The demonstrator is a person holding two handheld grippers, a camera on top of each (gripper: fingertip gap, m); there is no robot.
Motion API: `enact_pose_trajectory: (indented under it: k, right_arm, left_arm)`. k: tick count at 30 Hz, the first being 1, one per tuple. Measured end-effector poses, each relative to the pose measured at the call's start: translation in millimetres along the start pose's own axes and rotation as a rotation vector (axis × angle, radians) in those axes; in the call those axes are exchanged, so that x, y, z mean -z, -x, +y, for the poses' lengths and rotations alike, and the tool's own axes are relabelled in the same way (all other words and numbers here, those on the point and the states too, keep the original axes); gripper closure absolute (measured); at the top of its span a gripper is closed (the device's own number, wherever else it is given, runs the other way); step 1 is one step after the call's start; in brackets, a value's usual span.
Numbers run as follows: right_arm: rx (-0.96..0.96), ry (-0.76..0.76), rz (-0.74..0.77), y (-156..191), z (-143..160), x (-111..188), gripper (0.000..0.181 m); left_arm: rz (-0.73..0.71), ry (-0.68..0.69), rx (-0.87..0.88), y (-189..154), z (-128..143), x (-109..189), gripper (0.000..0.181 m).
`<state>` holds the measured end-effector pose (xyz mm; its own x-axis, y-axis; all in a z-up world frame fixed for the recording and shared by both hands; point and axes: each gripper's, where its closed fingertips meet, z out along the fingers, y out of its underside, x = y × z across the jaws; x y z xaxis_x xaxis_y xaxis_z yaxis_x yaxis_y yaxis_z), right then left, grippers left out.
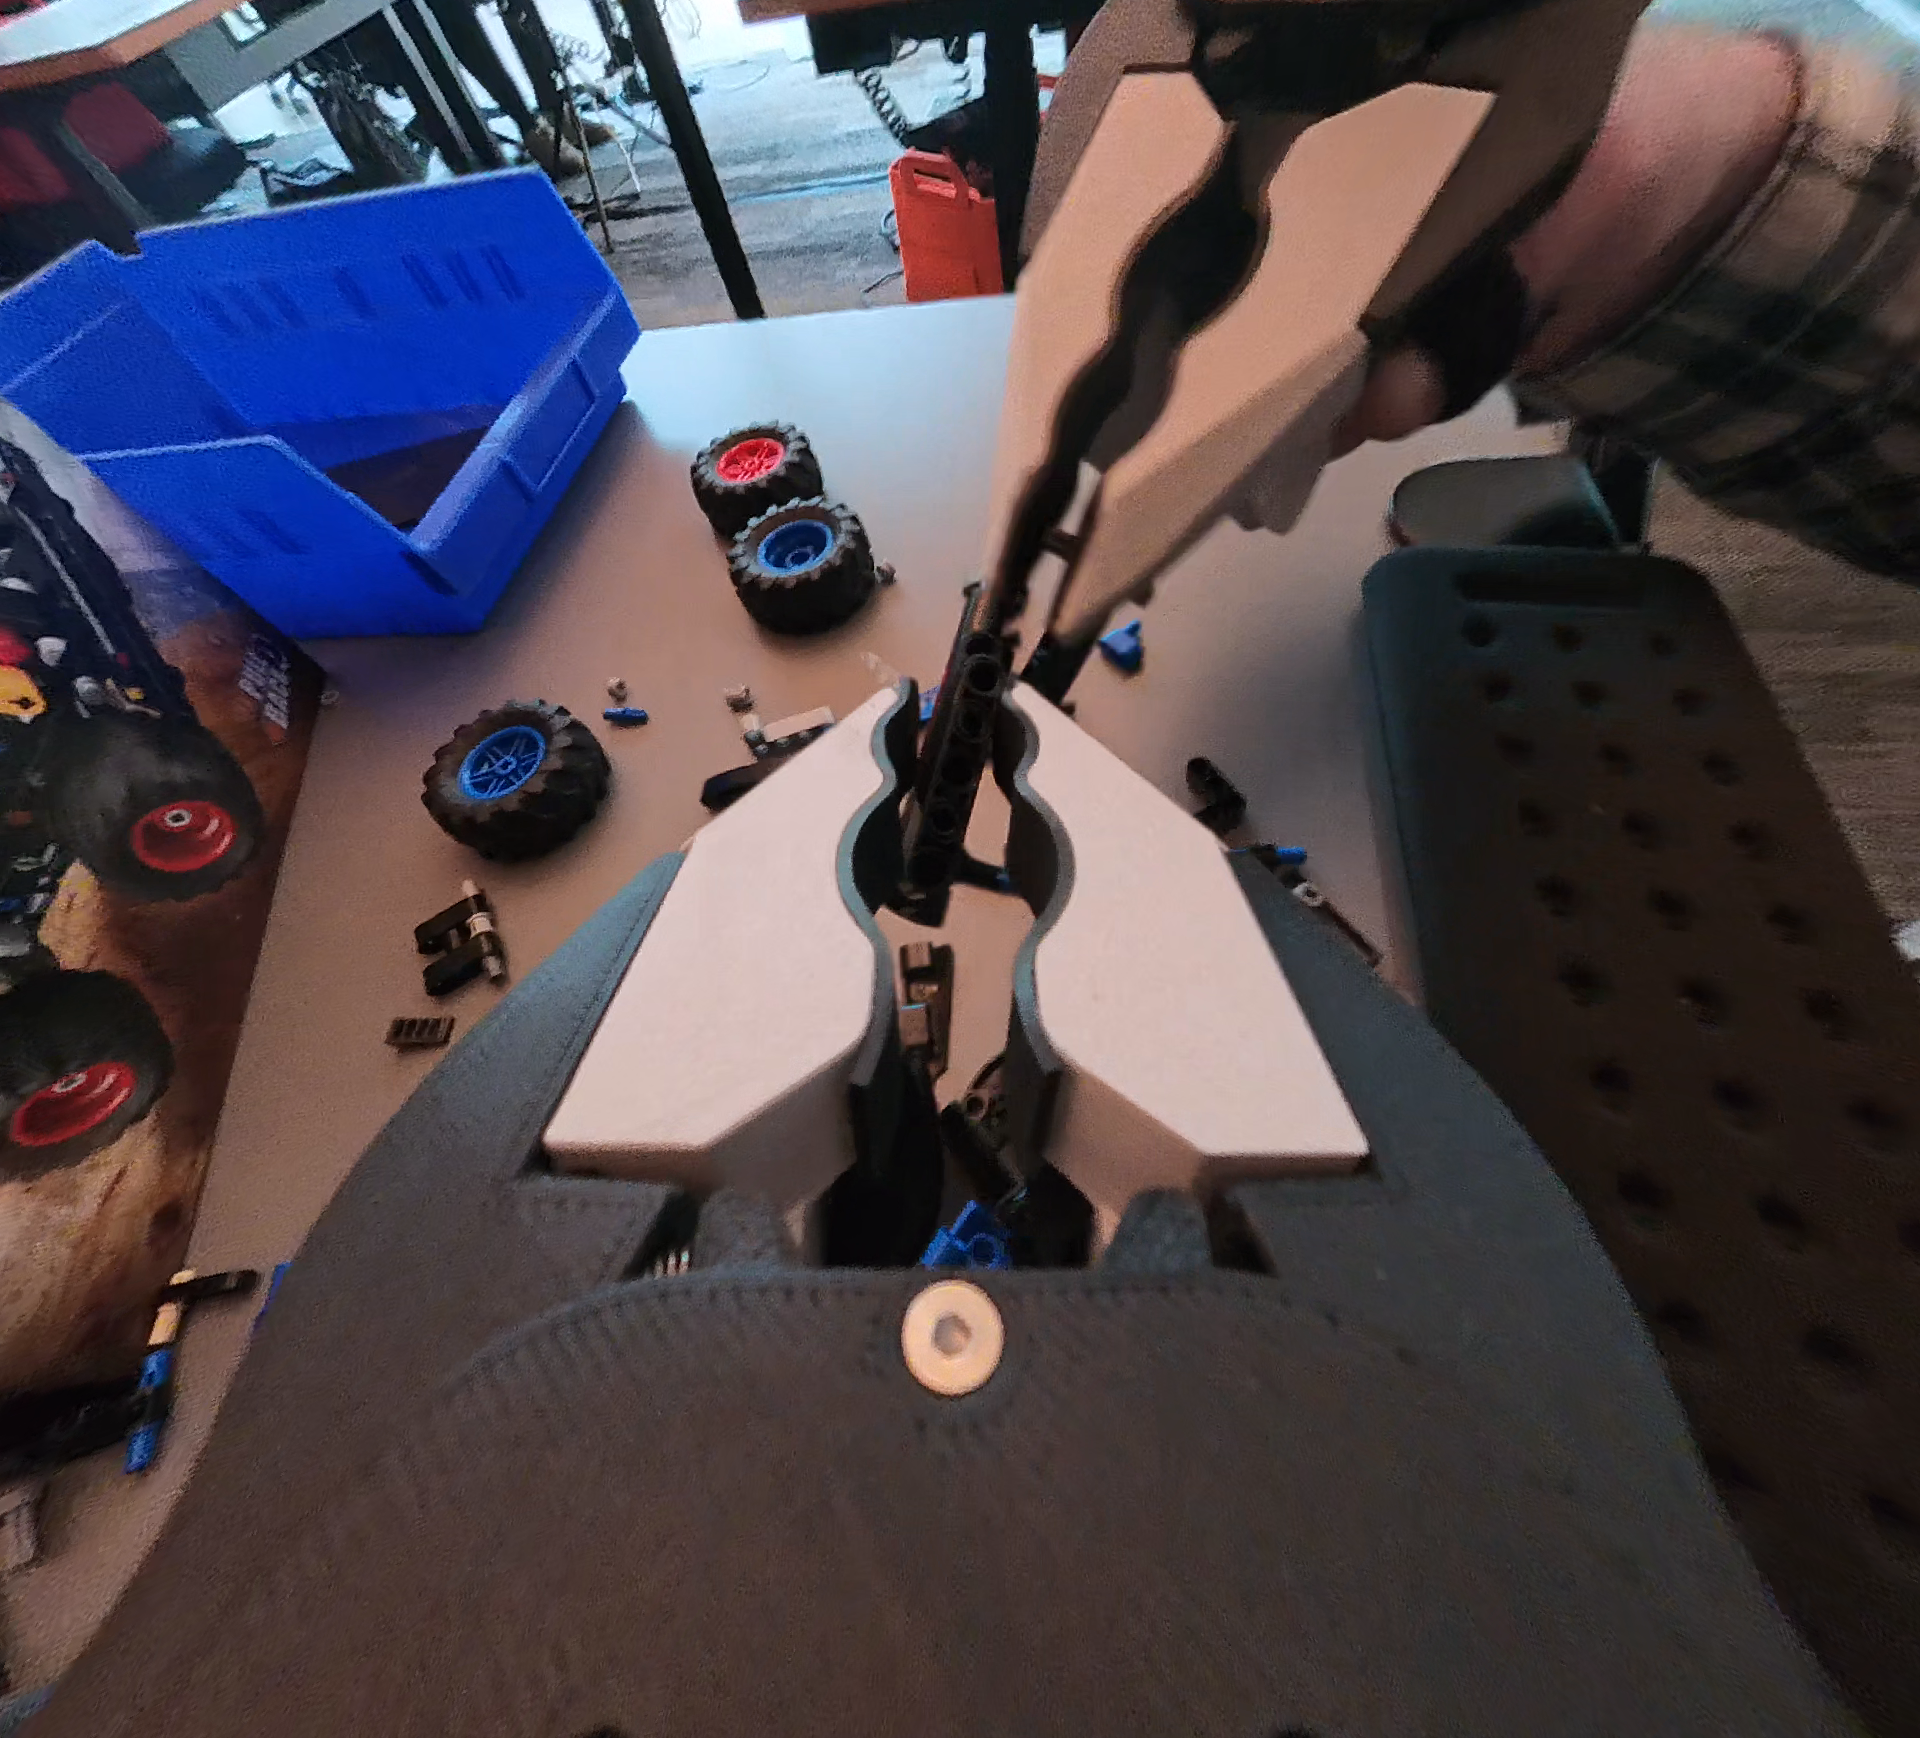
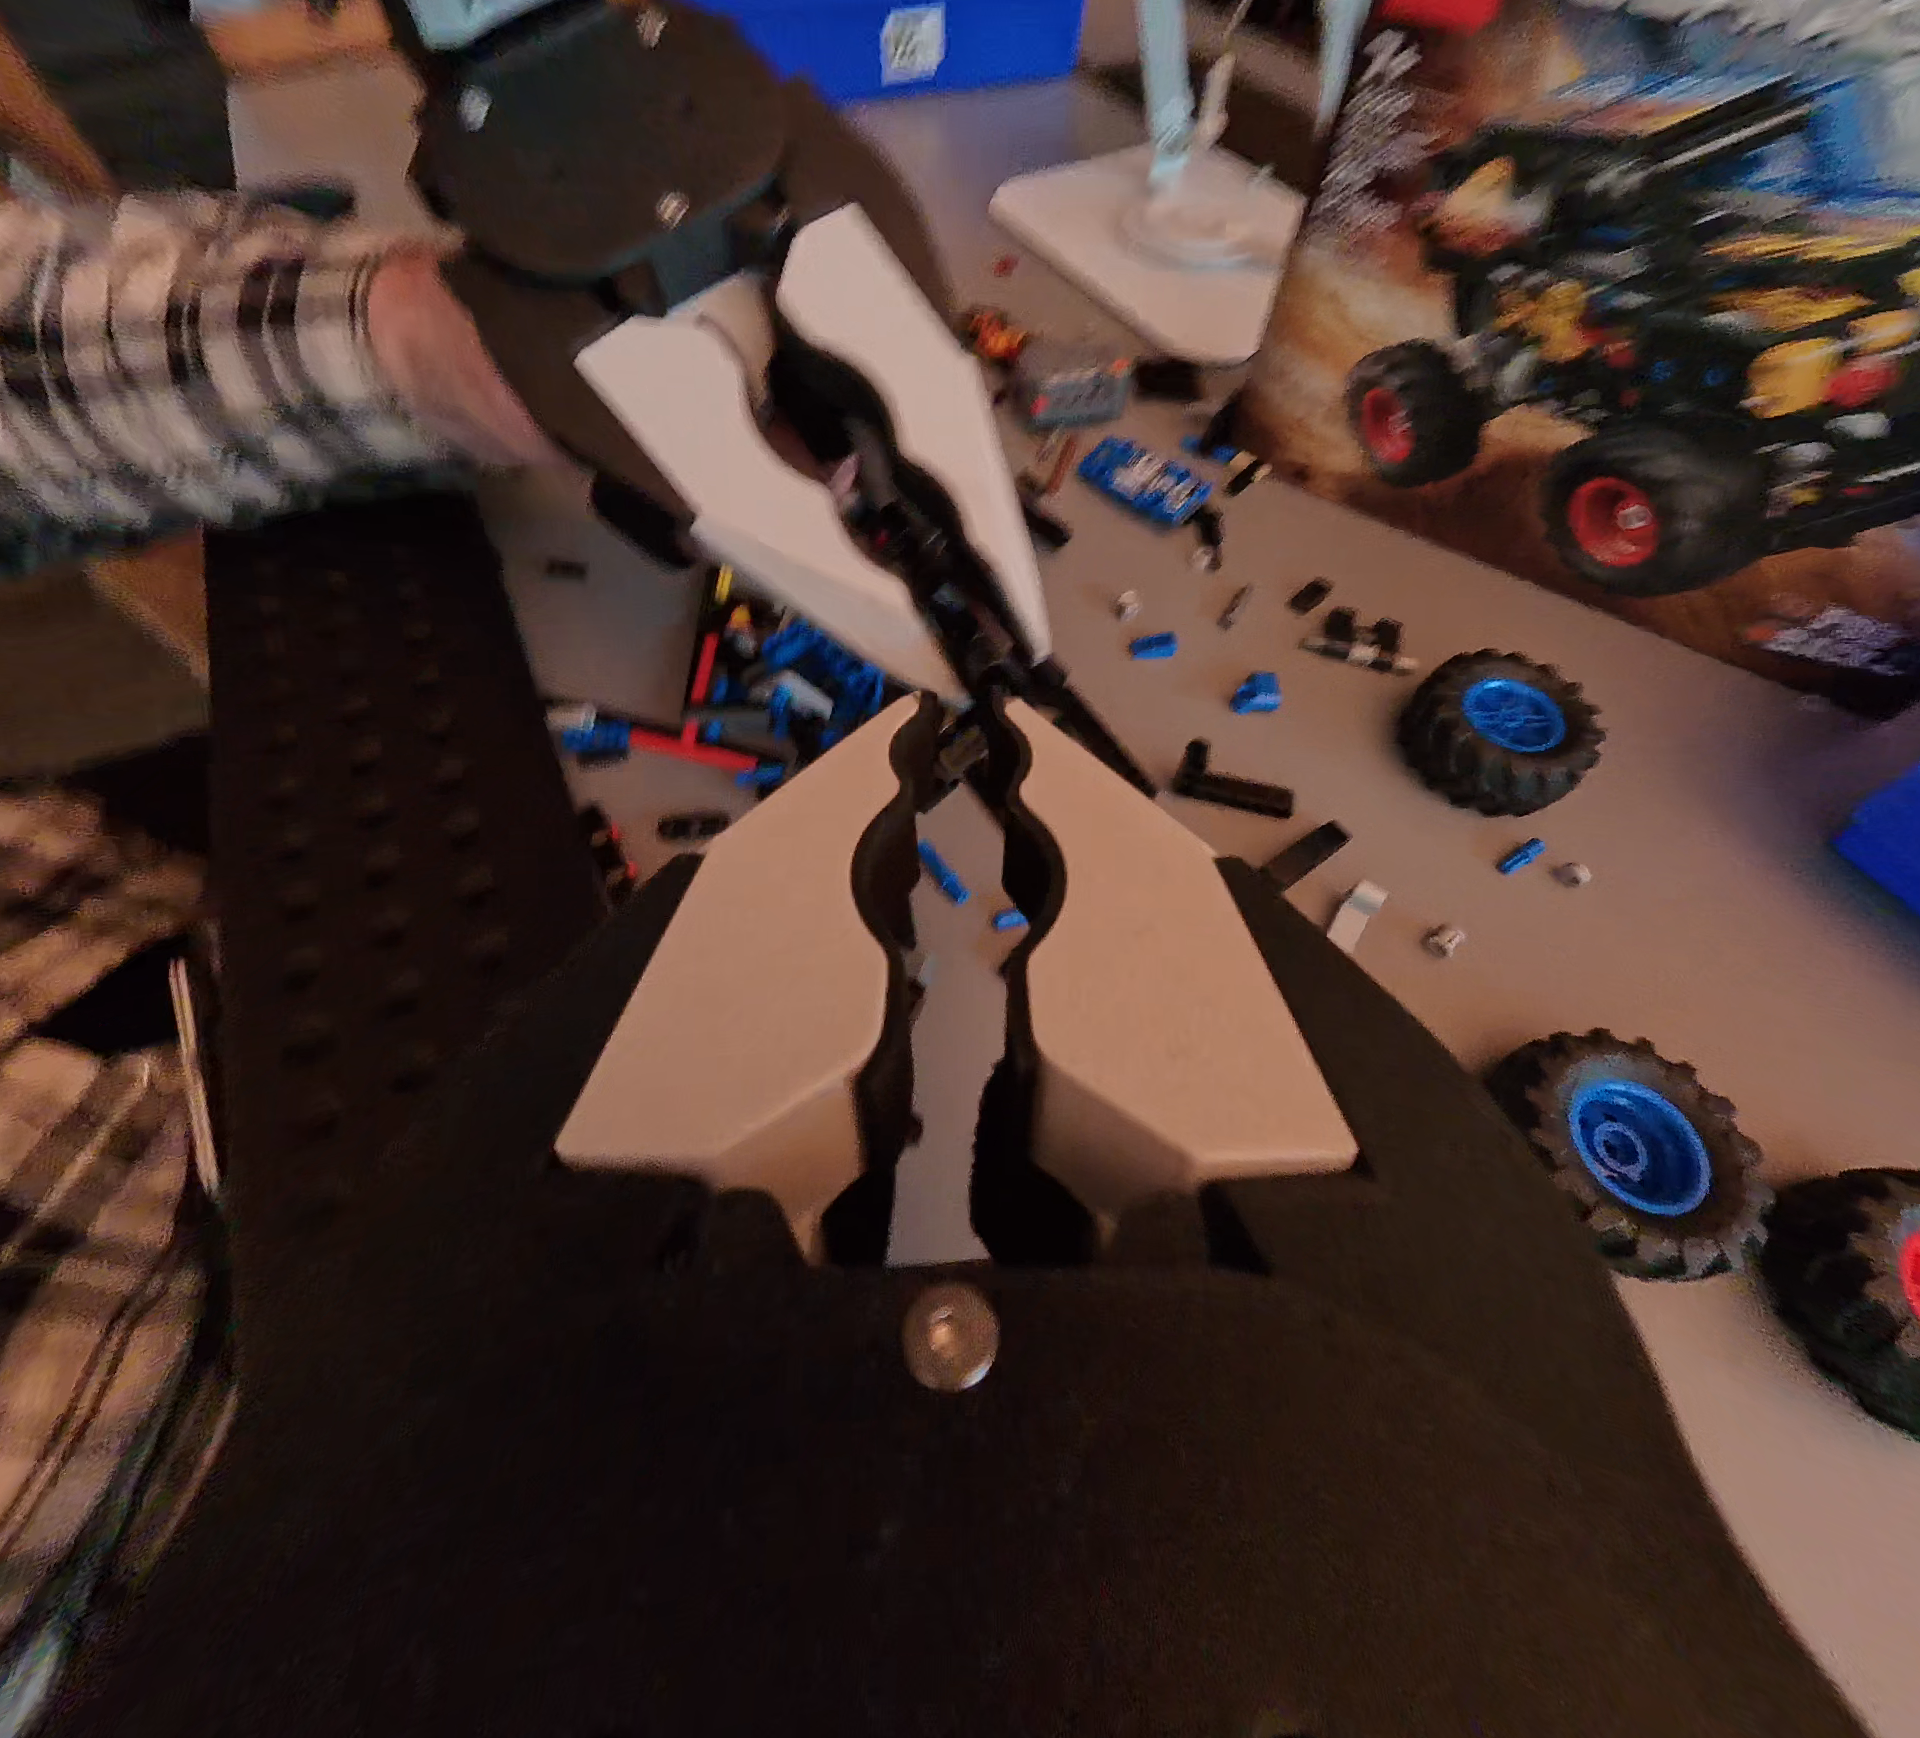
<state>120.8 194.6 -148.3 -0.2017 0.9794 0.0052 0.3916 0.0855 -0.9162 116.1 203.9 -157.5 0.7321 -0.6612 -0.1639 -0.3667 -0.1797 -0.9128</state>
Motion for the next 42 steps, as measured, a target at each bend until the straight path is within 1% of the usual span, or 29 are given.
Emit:
enact_pose_trajectory:
  k: [1, 2, 3, 4, 6, 8, 9, 10, 11, 13, 14, 15, 18, 21, 24, 26, 28, 29, 30, 31, 32, 33, 35, 36, 37, 38, 40, 42]
  right_arm:
    - [-0.03, -0.072, 0.005, -2, -9, 6, 0.163]
    - [-0.072, -0.141, -0.007, -4, -17, 12, 0.159]
    - [-0.096, -0.181, -0.004, -6, -20, 18, 0.162]
    - [-0.102, -0.203, 0.025, -10, -21, 22, 0.16]
    - [-0.112, -0.184, 0.048, -11, -16, 21, 0.159]
    - [-0.132, -0.13, 0.04, -8, -7, 10, 0.158]
    - [-0.141, -0.096, 0.043, -8, -1, 4, 0.155]
    - [-0.155, -0.109, 0.05, -9, -2, 1, 0.155]
    - [-0.188, -0.165, 0.044, -9, -9, -1, 0.158]
    - [-0.262, -0.242, -0.004, -5, -20, -6, 0.158]
    - [-0.27, -0.263, 0.02, -8, -23, -8, 0.163]
    - [-0.275, -0.274, 0.052, -13, -24, -10, 0.173]
    - [-0.339, -0.355, 0.057, -20, -32, -8, 0.175]
    - [-0.353, -0.366, 0.108, -24, -31, -13, 0.177]
    - [-0.401, -0.419, 0.086, -25, -34, -15, 0.177]
    - [-0.325, -0.4, 0.163, -26, -37, -17, 0.177]
    - [-0.238, -0.382, 0.236, -25, -41, -17, 0.177]
    - [-0.2, -0.366, 0.247, -21, -41, -18, 0.177]
    - [-0.139, -0.327, 0.271, -14, -37, -22, 0.177]
    - [-0.093, -0.291, 0.287, -7, -32, -26, 0.177]
    - [-0.087, -0.269, 0.281, -3, -28, -29, 0.177]
    - [-0.09, -0.23, 0.265, -3, -23, -33, 0.177]
    - [-0.05, -0.143, 0.294, -15, -15, -38, 0.176]
    - [-0.03, -0.073, 0.292, -17, -6, -43, 0.176]
    - [-0.034, -0.004, 0.274, -18, 7, -47, 0.176]
    - [-0.049, 0.018, 0.251, -17, 15, -48, 0.176]
    - [-0.076, 0.045, 0.182, -8, 25, -50, 0.175]
    - [-0.058, 0.124, 0.167, -6, 40, -53, 0.171]
  left_arm:
    - [0.001, -0.015, 0.025, 1, -3, 2, 0.173]
    - [-0.005, -0.034, 0.052, 4, -5, 4, 0.177]
    - [-0.023, -0.045, 0.081, 10, -5, 6, 0.177]
    - [-0.022, -0.058, 0.105, 12, -6, 7, 0.177]
    - [-0.026, -0.108, 0.151, 15, -12, 10, 0.177]
    - [-0.059, -0.127, 0.155, 20, -16, 11, 0.177]
    - [-0.073, -0.152, 0.156, 21, -20, 12, 0.177]
    - [-0.076, -0.169, 0.157, 21, -23, 14, 0.177]
    - [-0.088, -0.18, 0.143, 21, -25, 15, 0.177]
    - [-0.144, -0.183, 0.088, 23, -28, 16, 0.177]
    - [-0.182, -0.176, 0.05, 24, -29, 15, 0.177]
    - [-0.229, -0.173, 0.009, 25, -31, 16, 0.177]
    - [-0.341, -0.156, -0.111, 28, -37, 18, 0.176]
    - [-0.463, -0.091, -0.276, 31, -35, 18, 0.176]
    - [-0.57, -0.035, -0.404, 36, -37, 21, 0.176]
    - [-0.602, -0.026, -0.429, 39, -39, 25, 0.176]
    - [-0.59, -0.048, -0.381, 43, -41, 30, 0.176]
    - [-0.708, -0.04, -0.358, 65, -42, 46, 0.177]
    - [-0.75, -0.063, -0.255, 90, -41, 65, 0.177]
    - [-0.727, -0.142, -0.078, 109, -41, 86, 0.177]
    - [-0.692, -0.185, -0.045, 115, -43, 95, 0.177]
    - [-0.647, -0.191, -0.066, 108, -42, 89, 0.177]
    - [-0.557, -0.19, -0.003, 93, -33, 67, 0.177]
    - [-0.504, -0.209, 0.016, 86, -35, 61, 0.177]
    - [-0.456, -0.24, 0.003, 80, -41, 60, 0.176]
    - [-0.457, -0.246, 0.016, 82, -42, 62, 0.176]
    - [-0.412, -0.257, 0.093, 83, -36, 58, 0.177]
    - [-0.314, -0.273, 0.179, 76, -30, 50, 0.176]
